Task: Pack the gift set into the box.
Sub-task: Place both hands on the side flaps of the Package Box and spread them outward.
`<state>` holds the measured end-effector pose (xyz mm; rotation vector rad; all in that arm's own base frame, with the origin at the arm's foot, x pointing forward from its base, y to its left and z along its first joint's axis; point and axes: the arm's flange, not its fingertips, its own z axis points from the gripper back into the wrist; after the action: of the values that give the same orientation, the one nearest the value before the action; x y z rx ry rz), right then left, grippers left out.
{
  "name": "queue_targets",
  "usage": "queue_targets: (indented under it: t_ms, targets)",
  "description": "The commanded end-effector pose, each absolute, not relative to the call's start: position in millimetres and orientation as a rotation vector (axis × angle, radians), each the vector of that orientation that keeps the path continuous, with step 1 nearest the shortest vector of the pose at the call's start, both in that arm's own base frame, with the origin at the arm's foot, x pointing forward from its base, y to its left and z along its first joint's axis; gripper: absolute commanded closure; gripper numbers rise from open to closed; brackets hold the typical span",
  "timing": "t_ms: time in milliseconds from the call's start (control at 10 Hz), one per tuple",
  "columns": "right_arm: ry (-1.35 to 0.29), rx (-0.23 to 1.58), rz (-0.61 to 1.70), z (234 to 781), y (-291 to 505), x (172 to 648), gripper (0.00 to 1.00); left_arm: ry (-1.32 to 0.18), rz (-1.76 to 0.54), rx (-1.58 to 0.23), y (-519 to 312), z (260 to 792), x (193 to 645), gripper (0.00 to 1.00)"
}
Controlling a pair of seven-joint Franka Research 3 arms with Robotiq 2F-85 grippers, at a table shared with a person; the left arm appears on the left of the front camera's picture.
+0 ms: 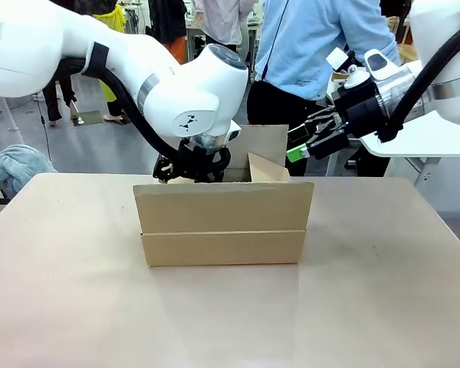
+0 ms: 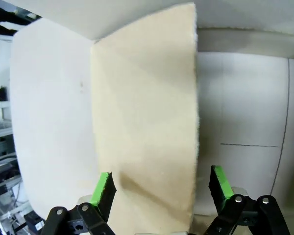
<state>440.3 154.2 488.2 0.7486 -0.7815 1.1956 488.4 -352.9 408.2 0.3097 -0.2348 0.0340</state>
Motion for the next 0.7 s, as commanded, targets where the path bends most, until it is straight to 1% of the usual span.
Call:
queue_targets:
  t_ms: [0, 200, 400, 600]
  targets:
    - [-0.758, 0.745, 1.193, 492.4, 154.2, 437.9, 0.00, -0.279, 0.032, 0.360, -332.7, 423.0, 481.8, 0.00]
    - [-0.758, 0.745, 1.193, 492.4, 154.2, 437.9, 0.00, -0.297, 0.027, 0.399, -307.2, 435.4, 473.1, 0.00]
    - [-0.758, 0.745, 1.193, 492.4, 154.2, 437.9, 0.00, -0.323, 0.034, 0.366, -284.3, 452.7, 466.3, 0.00]
    - [-0.758, 0.745, 1.193, 492.4, 154.2, 437.9, 0.00, -0.319, 0.042, 0.327, -256.7, 461.8, 463.9, 0.00]
